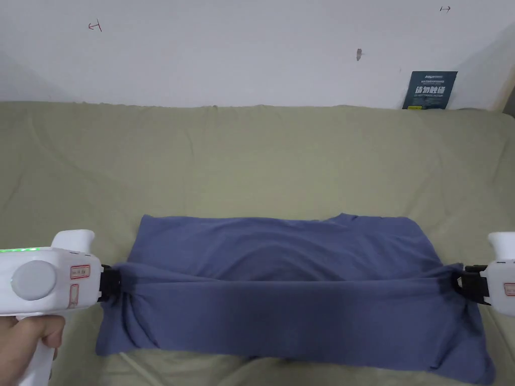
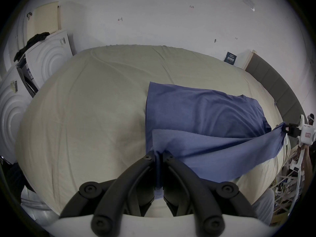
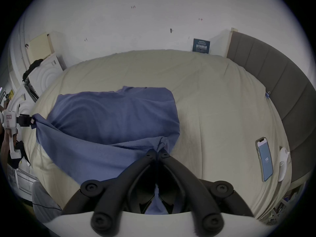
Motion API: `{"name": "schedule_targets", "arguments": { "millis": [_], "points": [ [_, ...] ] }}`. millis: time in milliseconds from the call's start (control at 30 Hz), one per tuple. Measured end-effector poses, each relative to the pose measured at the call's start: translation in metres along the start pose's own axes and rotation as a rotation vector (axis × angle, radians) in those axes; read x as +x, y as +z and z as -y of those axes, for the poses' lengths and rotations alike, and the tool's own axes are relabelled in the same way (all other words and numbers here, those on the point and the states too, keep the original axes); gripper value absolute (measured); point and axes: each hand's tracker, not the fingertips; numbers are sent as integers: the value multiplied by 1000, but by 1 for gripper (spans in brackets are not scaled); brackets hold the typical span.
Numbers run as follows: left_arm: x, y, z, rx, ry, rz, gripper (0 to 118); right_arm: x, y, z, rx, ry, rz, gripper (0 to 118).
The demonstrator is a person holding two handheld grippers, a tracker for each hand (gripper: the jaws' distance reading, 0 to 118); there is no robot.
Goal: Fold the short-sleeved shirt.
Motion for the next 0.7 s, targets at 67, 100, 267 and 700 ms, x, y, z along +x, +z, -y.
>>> {"name": "schedule_targets", "arguments": {
  "millis": [67,100,267,700],
  "points": [
    [2,-14,-3,-28,-4,-7,4,3,-16,-1,-37,-15,3,3],
    [3,-22,-5,-42,-6,-6,4,5,-24,-1,-59,-22,-5,4],
    [1,-42,3,-86,15,-18,117,9,-41,8,-114,-66,42,118],
    [7,61,90,176,66,-56,0,-28,76,98,299,-103,107,0]
  ]
}}
